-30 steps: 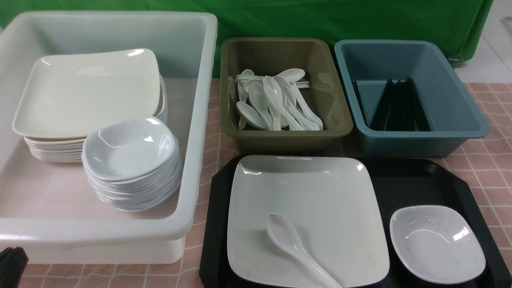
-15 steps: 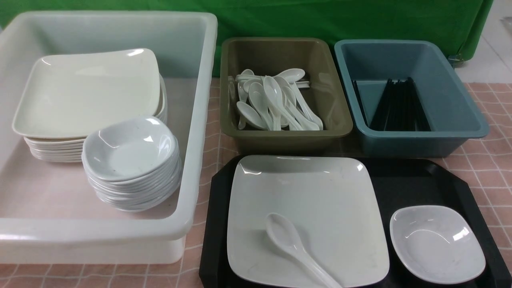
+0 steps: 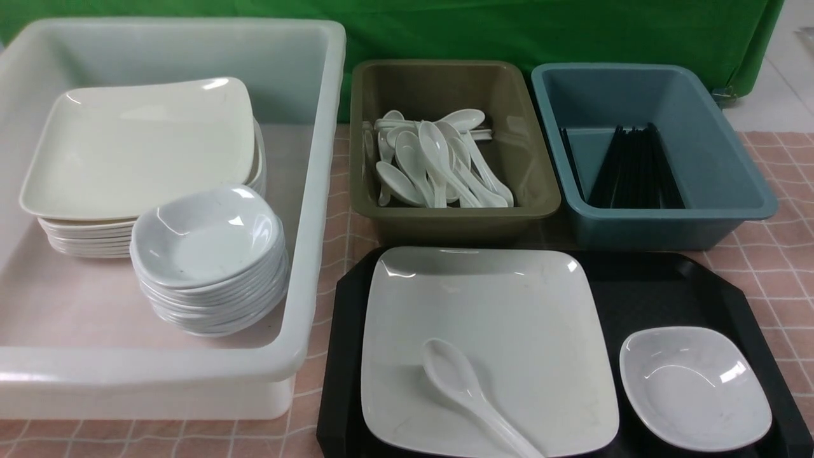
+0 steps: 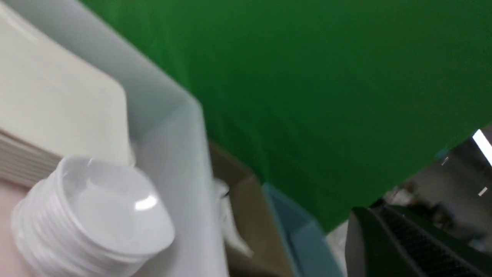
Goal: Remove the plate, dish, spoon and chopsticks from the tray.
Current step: Use the left arm to grab a soup spoon from the plate
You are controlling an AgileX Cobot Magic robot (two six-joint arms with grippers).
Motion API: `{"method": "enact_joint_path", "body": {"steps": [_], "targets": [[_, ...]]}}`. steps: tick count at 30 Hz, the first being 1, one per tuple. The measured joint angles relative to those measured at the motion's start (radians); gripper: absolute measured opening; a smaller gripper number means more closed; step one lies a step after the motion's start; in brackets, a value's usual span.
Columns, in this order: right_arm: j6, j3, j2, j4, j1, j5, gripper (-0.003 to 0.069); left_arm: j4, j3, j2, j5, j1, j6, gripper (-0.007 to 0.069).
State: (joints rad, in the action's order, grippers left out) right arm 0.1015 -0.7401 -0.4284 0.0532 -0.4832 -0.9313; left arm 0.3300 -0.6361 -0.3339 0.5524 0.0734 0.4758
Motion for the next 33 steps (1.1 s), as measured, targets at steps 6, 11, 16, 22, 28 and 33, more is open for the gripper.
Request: {"method": "enact_joint_path", "body": {"steps": [6,11,16,22,28,33], "targets": [[-0.001,0.0,0.0,0.005,0.0,0.002,0.0077,0.209,-0.267,-0.455,0.415,0.0,-0.315,0.0022],[-0.001,0.0,0.0,0.029,0.0,0.007,0.0085,0.342,-0.343,-0.858,0.546,0.083,-0.476,0.0022],[-0.001,0.0,0.0,0.032,0.0,0.008,0.0095,0.275,-0.411,-1.057,0.52,0.34,-0.4,0.0022],[-0.001,0.0,0.0,0.033,0.0,0.008,0.0107,0.18,-0.473,-1.175,0.4,0.594,-0.218,0.003],[-0.001,0.0,0.0,0.033,0.0,0.008,0.0114,0.174,-0.477,-1.303,0.276,0.714,-0.052,0.0111],[0.0,0.0,0.0,0.033,0.0,0.008,0.0115,0.157,-0.477,-1.425,0.249,0.711,0.039,0.0237]]}}
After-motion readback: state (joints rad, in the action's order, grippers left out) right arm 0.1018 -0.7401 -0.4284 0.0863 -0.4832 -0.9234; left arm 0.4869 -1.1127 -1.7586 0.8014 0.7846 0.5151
